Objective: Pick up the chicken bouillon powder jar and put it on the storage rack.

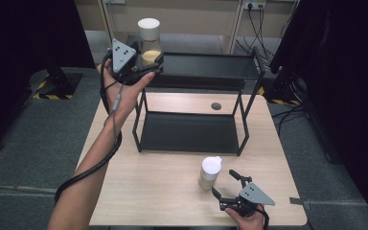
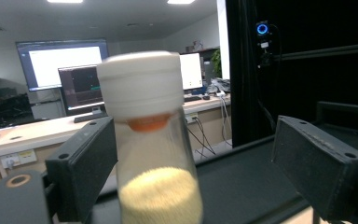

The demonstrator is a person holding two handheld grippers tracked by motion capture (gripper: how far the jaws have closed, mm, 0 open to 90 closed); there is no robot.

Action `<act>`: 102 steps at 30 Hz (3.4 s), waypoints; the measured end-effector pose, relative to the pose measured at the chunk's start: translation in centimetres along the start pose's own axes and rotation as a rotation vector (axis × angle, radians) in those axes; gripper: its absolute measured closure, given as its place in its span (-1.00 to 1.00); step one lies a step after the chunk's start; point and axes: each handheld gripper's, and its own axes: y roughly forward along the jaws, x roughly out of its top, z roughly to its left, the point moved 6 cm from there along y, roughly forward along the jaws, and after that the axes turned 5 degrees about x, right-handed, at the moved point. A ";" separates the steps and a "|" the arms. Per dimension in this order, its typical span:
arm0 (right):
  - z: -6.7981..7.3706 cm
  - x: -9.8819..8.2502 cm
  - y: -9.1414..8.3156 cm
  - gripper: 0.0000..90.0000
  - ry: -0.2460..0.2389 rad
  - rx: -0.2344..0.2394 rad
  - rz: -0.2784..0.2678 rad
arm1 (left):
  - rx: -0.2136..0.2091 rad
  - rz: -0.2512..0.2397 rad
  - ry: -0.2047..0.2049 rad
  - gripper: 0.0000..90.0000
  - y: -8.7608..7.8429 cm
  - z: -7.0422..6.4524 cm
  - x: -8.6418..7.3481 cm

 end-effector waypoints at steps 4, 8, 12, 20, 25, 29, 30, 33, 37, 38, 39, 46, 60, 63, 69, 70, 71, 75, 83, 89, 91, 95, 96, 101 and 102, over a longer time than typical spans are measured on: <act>0.0 0.0 0.0 -0.80 0.000 -0.001 0.000 | -0.005 0.001 0.007 -0.71 -0.6 -0.3 -0.9; 0.0 0.0 0.0 -0.80 -0.002 -0.002 0.000 | -0.010 0.008 0.003 -0.71 -1.1 -0.5 -1.7; 0.0 0.0 0.0 -0.80 0.001 -0.001 0.000 | -0.027 0.014 -0.002 -0.71 -1.5 -0.6 -2.4; 0.0 0.0 0.0 -0.80 0.001 -0.001 -0.001 | -0.033 0.022 0.008 -0.71 -2.2 -0.8 -3.7; 0.0 0.0 0.0 -0.80 0.001 -0.002 -0.001 | -0.037 0.033 0.016 -0.72 -2.7 -0.9 -4.9; 0.0 0.0 0.0 -0.80 -0.001 -0.003 -0.001 | -0.041 0.042 0.017 -0.72 -3.0 -1.0 -5.7; 0.0 0.0 0.0 -0.80 -0.001 -0.003 -0.001 | -0.044 0.045 0.014 -0.72 -3.1 -1.1 -6.0; 0.0 0.0 0.0 -0.80 0.001 -0.003 -0.001 | -0.050 0.058 0.014 -0.72 -3.3 -1.1 -6.8; 0.0 0.0 0.0 -0.80 0.002 -0.003 -0.001 | -0.052 0.061 0.011 -0.72 -3.6 -1.2 -7.4; 0.0 0.0 0.0 -0.80 0.003 -0.003 0.000 | -0.054 0.062 0.010 -0.72 -3.7 -1.3 -7.5; 0.0 0.0 0.0 -0.80 0.003 -0.003 0.000 | -0.056 0.063 0.010 -0.72 -3.8 -1.3 -7.7; 0.0 0.0 0.0 -0.81 0.001 -0.004 -0.001 | -0.070 0.080 0.017 -0.72 -4.3 -1.7 -8.7; 0.0 0.0 0.0 -0.81 0.003 -0.004 -0.001 | -0.083 0.111 -0.016 -0.72 -5.5 -2.2 -11.8; 0.0 0.0 0.0 -0.81 0.003 -0.004 0.000 | -0.085 0.118 -0.023 -0.72 -5.8 -2.2 -12.4; 0.1 0.0 0.0 -0.81 0.003 -0.004 0.000 | -0.097 0.140 -0.042 -0.72 -6.7 -2.6 -14.0; 0.1 0.0 0.0 -0.81 0.003 -0.004 0.000 | -0.099 0.144 -0.044 -0.72 -6.8 -2.7 -14.3; 0.1 0.0 0.0 -0.81 0.002 -0.004 0.000 | -0.100 0.147 -0.047 -0.72 -6.9 -2.7 -14.6; 0.1 0.0 0.0 -0.81 0.002 -0.005 0.000 | -0.104 0.158 -0.057 -0.72 -7.3 -2.9 -15.6; 0.1 0.0 0.0 -0.81 0.001 -0.005 0.000 | -0.115 0.181 -0.072 -0.73 -8.2 -3.3 -17.5; 0.1 0.0 0.0 -0.81 0.001 -0.006 -0.001 | -0.124 0.202 -0.080 -0.73 -8.9 -3.7 -19.1; 0.1 0.0 0.0 -0.81 0.002 -0.005 0.000 | -0.127 0.205 -0.084 -0.72 -9.1 -3.8 -19.7; 0.1 0.0 0.0 -0.81 0.002 -0.006 -0.001 | -0.127 0.210 -0.093 -0.71 -9.7 -4.0 -20.8; 0.1 0.0 0.0 -0.81 0.002 -0.006 -0.002 | -0.126 0.209 -0.094 -0.71 -9.9 -4.1 -21.2; 0.1 0.0 0.0 -0.81 0.000 -0.007 -0.001 | -0.132 0.216 -0.103 -0.72 -10.6 -4.4 -22.6; 0.1 0.0 0.0 -0.81 0.000 -0.007 -0.001 | -0.133 0.219 -0.105 -0.72 -10.8 -4.5 -22.9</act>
